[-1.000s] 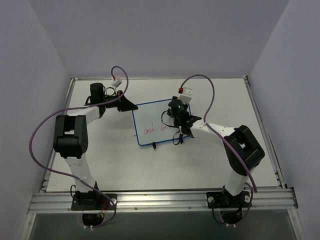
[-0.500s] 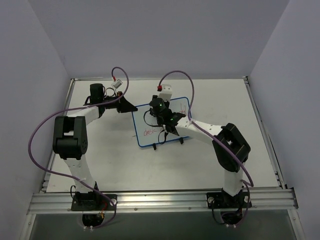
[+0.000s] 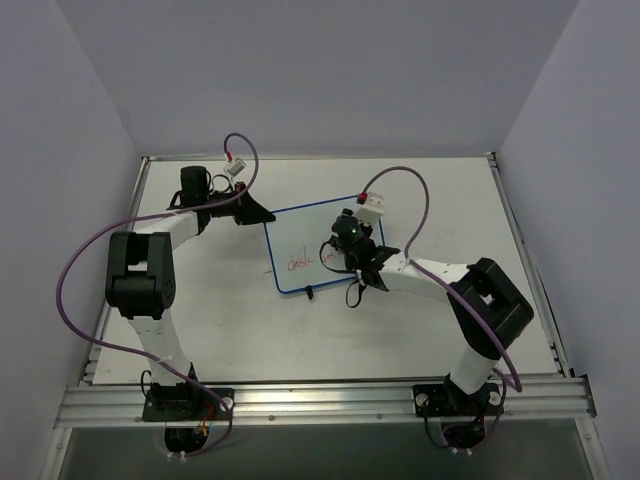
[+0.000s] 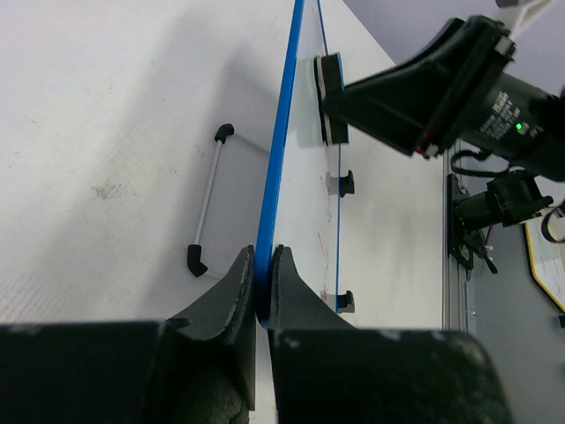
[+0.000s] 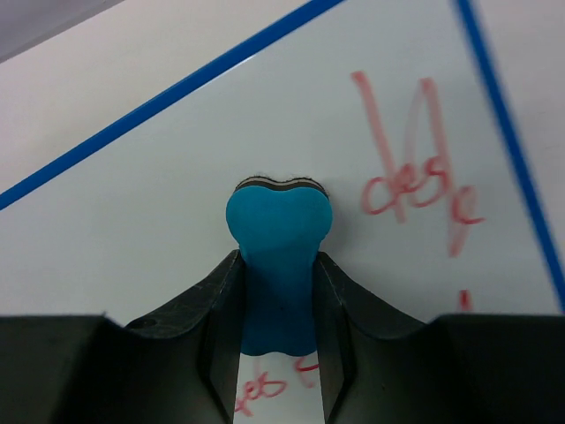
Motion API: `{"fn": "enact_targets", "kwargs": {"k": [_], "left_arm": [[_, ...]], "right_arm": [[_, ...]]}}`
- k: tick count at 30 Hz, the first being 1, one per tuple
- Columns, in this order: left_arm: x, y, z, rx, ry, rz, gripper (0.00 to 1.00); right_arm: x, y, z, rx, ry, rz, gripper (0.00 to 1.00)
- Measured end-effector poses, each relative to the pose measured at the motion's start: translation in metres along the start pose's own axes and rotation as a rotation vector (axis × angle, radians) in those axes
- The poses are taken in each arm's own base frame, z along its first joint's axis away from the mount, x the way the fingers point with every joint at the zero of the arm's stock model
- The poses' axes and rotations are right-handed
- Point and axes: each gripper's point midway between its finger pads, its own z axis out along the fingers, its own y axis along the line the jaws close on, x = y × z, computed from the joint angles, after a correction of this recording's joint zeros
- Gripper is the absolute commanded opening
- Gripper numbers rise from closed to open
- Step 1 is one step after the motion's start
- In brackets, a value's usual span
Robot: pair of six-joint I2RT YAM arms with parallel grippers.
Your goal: Erase the whiteboard
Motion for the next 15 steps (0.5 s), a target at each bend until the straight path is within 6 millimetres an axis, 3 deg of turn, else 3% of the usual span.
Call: {"fn": "enact_targets", "kwargs": {"k": [4, 6, 10, 15], "left_arm": [[0.0, -0.001, 0.001, 0.002, 0.001, 0.0, 0.02], [0.001, -0.002, 0.001, 0.004, 0.004, -0.004, 0.02], [0.001, -0.002, 0.001, 0.002, 0.006, -0.009, 0.02], [0.002, -0.005, 0.0, 0.003, 0.013, -0.005, 0.02]], "right_arm": [[-0.015, -0.049, 0.007, 0.083, -0.031, 0.058, 0.0], [-0.018, -0.052, 0.008, 0.084, -0.032, 0.063, 0.0], [-0.019, -0.046, 0.01, 0.083, -0.021, 0.036, 0.0], [-0.034, 0.001, 0.013, 0.024, -0.026, -0.016, 0.0]]}}
